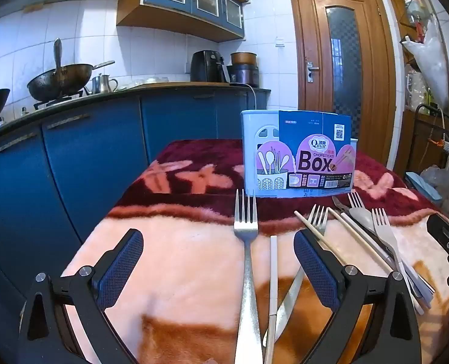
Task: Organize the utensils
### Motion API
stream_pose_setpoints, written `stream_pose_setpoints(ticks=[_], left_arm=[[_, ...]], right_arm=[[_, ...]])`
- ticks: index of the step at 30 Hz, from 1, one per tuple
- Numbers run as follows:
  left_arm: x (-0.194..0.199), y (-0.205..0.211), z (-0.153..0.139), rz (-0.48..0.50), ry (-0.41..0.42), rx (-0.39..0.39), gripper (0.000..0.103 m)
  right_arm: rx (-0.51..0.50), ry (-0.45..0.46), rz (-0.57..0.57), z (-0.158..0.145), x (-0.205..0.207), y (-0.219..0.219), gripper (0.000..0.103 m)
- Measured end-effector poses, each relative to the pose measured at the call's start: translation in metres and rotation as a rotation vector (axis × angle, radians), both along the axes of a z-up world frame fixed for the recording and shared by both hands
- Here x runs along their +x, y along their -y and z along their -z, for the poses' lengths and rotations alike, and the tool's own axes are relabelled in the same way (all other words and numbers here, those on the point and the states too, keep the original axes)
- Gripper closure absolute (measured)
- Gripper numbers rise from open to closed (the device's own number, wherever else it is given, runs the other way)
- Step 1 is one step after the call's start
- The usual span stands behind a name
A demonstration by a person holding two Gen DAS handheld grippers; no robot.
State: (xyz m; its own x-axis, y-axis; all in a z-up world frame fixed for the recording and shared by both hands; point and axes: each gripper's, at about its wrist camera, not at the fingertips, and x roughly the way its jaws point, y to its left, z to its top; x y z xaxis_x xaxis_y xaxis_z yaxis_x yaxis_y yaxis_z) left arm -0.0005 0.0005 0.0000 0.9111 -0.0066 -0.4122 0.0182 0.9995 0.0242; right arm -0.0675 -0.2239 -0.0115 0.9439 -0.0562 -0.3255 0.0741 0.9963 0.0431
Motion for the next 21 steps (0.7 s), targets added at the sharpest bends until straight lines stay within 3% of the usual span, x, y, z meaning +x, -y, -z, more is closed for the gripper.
stream_pose_setpoints(ticks=[21], left_arm=[[-0.0001, 0.0001, -0.0001, -0.001, -0.004, 0.009, 0.004]], right_arm=[[-0.006, 0.0, 0.001, 0.0003, 0.0002, -0.0014, 0.0]])
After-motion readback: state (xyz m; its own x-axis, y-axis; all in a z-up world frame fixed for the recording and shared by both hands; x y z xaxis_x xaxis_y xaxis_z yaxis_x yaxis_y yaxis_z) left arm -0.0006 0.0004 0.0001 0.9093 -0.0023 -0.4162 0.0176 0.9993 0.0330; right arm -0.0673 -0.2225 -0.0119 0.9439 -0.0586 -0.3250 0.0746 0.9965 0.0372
